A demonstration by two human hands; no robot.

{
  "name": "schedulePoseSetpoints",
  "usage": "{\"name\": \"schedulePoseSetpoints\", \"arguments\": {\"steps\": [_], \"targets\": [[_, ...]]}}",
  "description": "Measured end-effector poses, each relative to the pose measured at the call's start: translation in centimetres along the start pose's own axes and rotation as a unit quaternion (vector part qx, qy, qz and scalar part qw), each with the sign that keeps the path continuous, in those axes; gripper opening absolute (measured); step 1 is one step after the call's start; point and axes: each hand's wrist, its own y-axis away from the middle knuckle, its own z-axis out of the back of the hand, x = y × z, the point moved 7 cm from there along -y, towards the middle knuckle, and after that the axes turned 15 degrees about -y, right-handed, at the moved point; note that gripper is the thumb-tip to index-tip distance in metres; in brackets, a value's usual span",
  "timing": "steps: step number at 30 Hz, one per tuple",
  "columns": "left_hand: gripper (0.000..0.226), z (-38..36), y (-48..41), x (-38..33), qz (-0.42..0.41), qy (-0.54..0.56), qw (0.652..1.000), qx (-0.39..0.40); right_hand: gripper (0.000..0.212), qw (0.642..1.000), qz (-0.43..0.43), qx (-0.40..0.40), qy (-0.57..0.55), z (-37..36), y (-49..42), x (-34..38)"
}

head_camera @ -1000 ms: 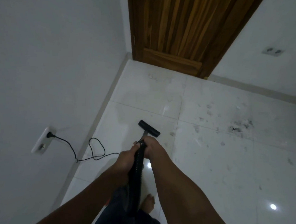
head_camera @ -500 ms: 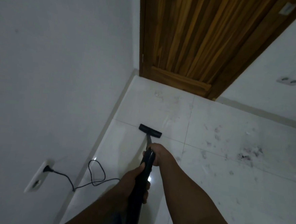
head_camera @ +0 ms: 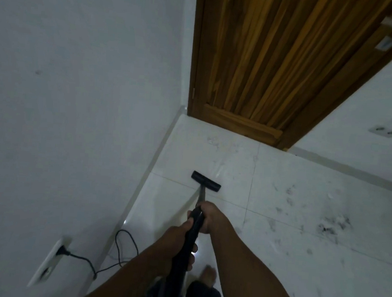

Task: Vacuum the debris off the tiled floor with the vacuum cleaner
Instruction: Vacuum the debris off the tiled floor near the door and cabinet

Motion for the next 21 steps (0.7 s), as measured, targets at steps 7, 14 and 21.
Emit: {"name": "schedulePoseSetpoints", "arguments": {"steps": [7,14,21], "targets": [[0.058,1.0,-1.2,-3.6,-0.015,-0.022,1.000,-0.010,0.022,1.000,0.008,-0.006,0.020,-1.6,-0.3,3.5],[0.059,1.0,-3.8,-6.6,-0.025,-0.025,0.999,-0.012,0.021,0.998,-0.004,-0.013,0.053,-2.5,-2.3,7.2],[0.062,1.3,-7.8,-12.8,-0.067,-0.059,0.996,-0.032,0.013,0.999,0.009,0.027,0.017,-5.2,-4.0,14.3]]}}
